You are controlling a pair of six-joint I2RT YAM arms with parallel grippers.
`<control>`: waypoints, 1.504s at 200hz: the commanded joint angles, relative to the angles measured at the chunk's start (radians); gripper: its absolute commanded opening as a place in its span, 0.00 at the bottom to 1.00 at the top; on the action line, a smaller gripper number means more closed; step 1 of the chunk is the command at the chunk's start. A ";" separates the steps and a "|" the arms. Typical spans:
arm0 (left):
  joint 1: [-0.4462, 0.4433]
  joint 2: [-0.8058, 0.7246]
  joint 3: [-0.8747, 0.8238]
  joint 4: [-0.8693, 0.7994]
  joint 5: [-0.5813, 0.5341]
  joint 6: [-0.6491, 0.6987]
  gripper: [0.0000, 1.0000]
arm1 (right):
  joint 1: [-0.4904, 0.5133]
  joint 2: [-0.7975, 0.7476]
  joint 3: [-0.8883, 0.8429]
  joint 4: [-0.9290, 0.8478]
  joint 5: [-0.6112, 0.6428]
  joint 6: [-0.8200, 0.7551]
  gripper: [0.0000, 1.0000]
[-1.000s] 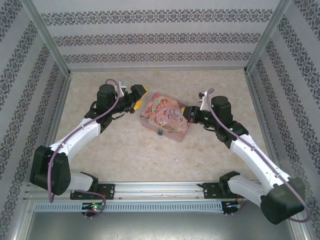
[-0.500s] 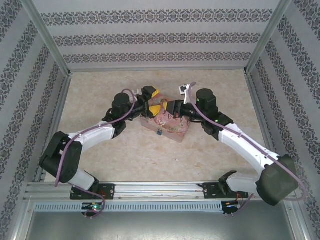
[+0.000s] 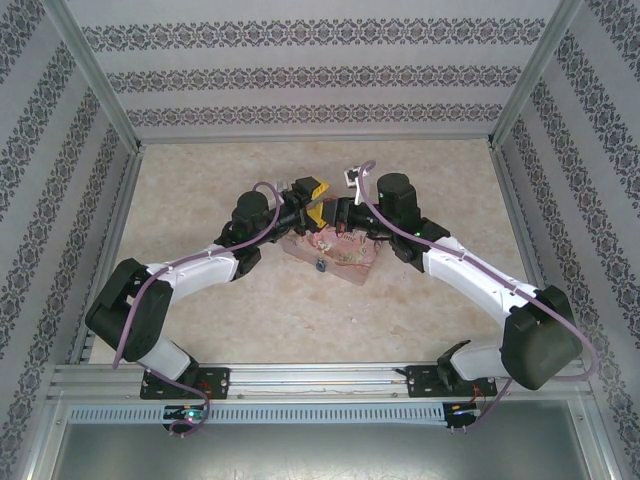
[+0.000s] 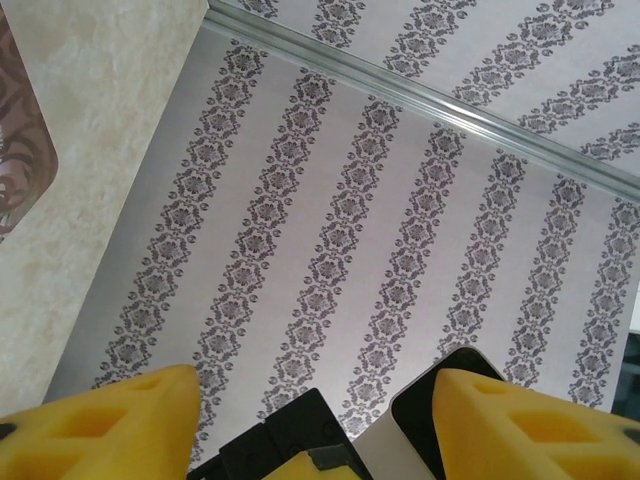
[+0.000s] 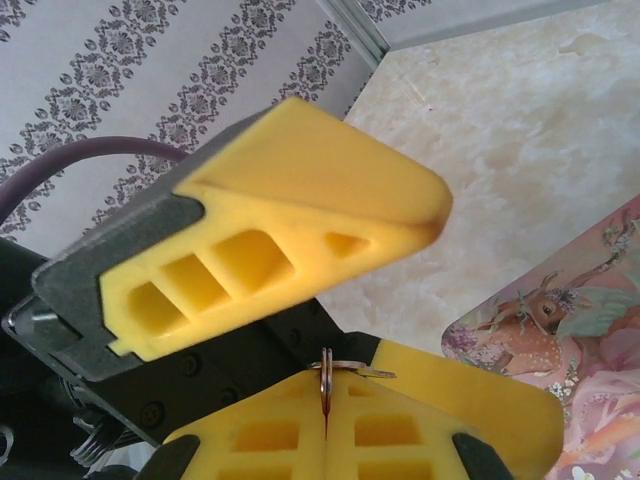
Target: Unlock the padlock with the key
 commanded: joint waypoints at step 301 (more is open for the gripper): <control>0.034 -0.057 0.027 -0.081 -0.024 0.266 0.00 | -0.057 -0.175 -0.095 0.014 -0.002 0.012 0.32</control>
